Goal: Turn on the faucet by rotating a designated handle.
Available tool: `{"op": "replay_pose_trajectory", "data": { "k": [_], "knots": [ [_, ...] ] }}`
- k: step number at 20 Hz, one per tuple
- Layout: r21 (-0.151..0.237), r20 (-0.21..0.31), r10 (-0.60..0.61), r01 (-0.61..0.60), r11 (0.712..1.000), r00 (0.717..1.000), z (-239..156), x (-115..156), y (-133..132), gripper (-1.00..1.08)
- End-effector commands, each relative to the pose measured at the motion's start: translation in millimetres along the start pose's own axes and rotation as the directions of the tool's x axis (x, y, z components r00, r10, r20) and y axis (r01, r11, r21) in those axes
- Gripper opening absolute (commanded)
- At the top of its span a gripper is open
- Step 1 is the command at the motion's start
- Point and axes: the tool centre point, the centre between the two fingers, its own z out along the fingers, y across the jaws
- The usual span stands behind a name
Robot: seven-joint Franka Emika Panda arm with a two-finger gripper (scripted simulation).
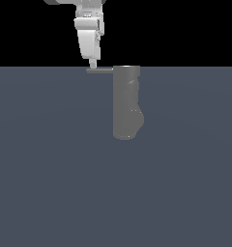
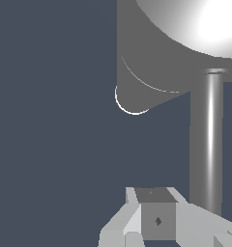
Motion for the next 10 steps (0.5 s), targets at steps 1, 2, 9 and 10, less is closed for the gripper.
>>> {"op": "replay_pose_trajectory", "data": {
  "k": [1,2,9,10],
  "knots": [
    [0.000,0.000,0.000,0.000,1.000,1.000,0.0,0.3,5.9,-1.00],
    [0.000,0.000,0.000,0.000,1.000,1.000,0.0,0.4,8.3,-1.00],
    [0.000,0.000,0.000,0.000,1.000,1.000,0.1,1.3,25.1,-1.00],
    [0.000,0.000,0.000,0.000,1.000,1.000,0.1,1.4,27.6,-1.00]
  ]
}}
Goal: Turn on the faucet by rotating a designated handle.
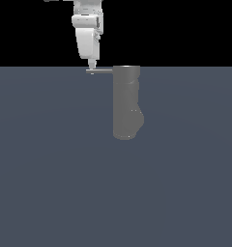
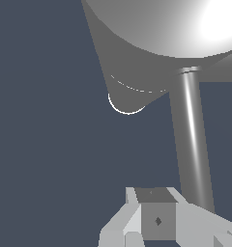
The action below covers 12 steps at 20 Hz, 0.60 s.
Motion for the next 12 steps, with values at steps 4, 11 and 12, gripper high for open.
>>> {"op": "replay_pose_trajectory", "data": {
  "k": [4,11,12],
  "knots": [
    [-0.009,-0.001,0.002,-0.002,1.000,1.000,0.1,2.0,17.4,-1.00],
    [-0.009,-0.001,0.002,-0.002,1.000,1.000,-0.2,3.2,35.4,-1.00],
    [-0.009,-0.001,0.002,-0.002,1.000,1.000,-0.2,3.3,38.0,-1.00]
  ]
}}
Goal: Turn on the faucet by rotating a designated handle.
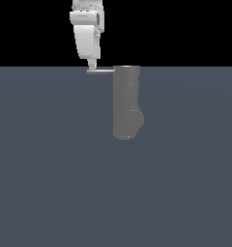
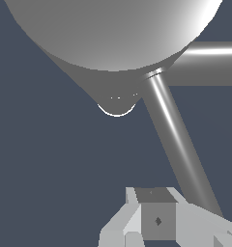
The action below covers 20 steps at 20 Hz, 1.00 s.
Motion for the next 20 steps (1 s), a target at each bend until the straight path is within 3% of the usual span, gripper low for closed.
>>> {"op": "replay_pose_trajectory", "data": {
  "k": [1,9,11,20],
  "knots": [
    [-0.010,0.000,-0.003,0.003,1.000,1.000,0.0,-1.5,11.0,-1.00],
    [-0.009,-0.001,-0.003,0.003,1.000,1.000,-0.3,-0.2,32.4,-1.00],
    [-0.003,-0.001,-0.011,0.011,1.000,1.000,0.0,-5.6,27.5,-1.00],
    [-0.005,-0.001,-0.008,0.008,1.000,1.000,-0.3,19.4,50.5,-1.00]
  ]
}}
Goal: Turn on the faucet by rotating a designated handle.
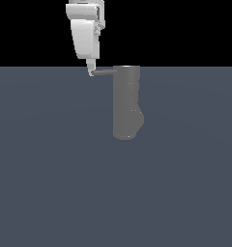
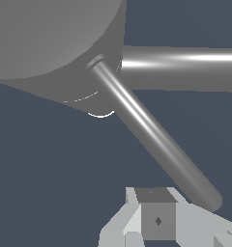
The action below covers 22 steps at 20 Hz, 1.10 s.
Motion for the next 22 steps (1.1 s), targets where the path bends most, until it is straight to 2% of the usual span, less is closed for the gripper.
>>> {"op": "replay_pose_trajectory", "data": {
  "k": [1,18,19,20,22],
  "knots": [
    [-0.007,-0.004,0.017,-0.017,1.000,1.000,0.0,17.4,8.9,-1.00],
    [-0.011,-0.003,0.022,-0.022,1.000,1.000,-1.0,67.2,56.4,-1.00],
    [-0.011,-0.003,0.022,-0.022,1.000,1.000,-1.0,67.2,56.4,-1.00],
    [-0.007,-0.003,-0.001,0.001,1.000,1.000,-0.6,51.5,51.7,-1.00],
    [-0.007,-0.003,0.002,-0.002,1.000,1.000,-0.7,65.2,51.8,-1.00]
  ]
}}
